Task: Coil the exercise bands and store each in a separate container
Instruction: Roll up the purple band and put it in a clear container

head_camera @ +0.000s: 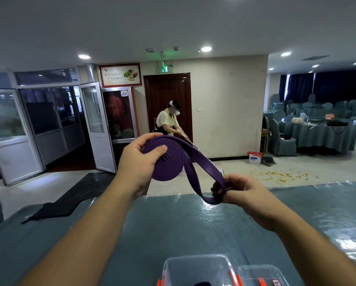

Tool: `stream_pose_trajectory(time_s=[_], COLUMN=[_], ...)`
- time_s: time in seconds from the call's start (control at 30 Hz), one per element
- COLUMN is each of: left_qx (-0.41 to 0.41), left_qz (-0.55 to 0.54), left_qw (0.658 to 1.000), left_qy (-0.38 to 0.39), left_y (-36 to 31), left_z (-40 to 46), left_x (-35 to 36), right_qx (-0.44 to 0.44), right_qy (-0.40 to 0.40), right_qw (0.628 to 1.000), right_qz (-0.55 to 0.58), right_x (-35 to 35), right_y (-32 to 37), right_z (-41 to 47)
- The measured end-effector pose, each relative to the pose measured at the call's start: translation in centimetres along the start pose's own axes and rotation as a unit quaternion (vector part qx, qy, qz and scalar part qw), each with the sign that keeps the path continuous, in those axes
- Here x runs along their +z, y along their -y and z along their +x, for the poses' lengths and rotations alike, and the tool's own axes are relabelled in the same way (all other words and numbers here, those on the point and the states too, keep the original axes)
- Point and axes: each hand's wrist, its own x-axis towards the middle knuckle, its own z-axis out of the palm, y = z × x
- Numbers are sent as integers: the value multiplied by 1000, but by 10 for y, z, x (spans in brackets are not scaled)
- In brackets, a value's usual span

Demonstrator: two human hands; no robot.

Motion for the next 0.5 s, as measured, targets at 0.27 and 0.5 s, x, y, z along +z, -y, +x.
stream_pose_trajectory(time_s=[0.27,0.5], left_qx=[-1,-3], left_qz=[21,32], left_qw=[1000,999], left_qy=[-1,15], left_y=[9,3], left_z=[1,-3], left_x=[-7,-5], right_qx=[-7,33], right_qy=[-96,-180], right_qw=[995,982], right_qz=[-15,-56], right_x=[1,-2], right_y=[-7,-16], right_z=[7,17])
